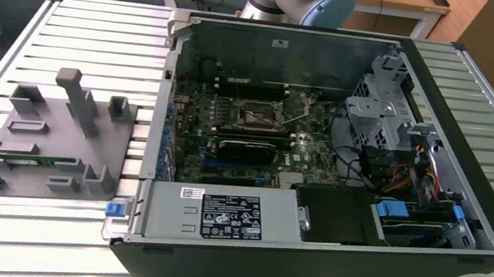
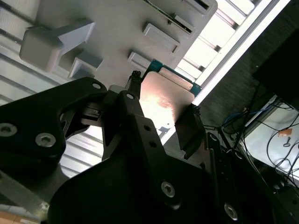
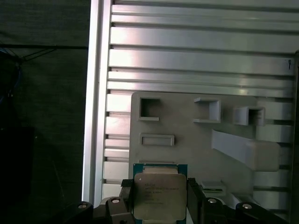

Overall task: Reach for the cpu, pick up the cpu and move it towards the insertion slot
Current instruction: 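Pick up the cpu and move it towards the insertion slot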

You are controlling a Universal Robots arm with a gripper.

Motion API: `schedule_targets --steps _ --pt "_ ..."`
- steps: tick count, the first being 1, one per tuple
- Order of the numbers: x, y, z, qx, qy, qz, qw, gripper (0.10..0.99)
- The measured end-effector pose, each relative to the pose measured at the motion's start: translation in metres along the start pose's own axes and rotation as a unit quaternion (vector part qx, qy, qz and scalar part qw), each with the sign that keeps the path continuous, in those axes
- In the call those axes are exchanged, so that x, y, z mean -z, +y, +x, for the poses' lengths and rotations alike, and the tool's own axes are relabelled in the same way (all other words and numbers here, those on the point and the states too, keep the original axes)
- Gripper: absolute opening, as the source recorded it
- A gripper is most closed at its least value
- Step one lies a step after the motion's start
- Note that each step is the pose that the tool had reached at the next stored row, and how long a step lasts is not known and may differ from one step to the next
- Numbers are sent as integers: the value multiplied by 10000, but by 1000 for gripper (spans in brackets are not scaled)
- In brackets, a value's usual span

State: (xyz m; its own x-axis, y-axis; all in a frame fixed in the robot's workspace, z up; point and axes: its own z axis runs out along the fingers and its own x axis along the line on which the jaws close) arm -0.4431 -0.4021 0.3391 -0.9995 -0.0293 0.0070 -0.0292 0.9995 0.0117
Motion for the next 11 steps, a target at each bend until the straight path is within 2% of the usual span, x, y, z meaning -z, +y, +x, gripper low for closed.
schedule_targets --steps 11 --pt "60 1 0 0 0 0 10000 541"
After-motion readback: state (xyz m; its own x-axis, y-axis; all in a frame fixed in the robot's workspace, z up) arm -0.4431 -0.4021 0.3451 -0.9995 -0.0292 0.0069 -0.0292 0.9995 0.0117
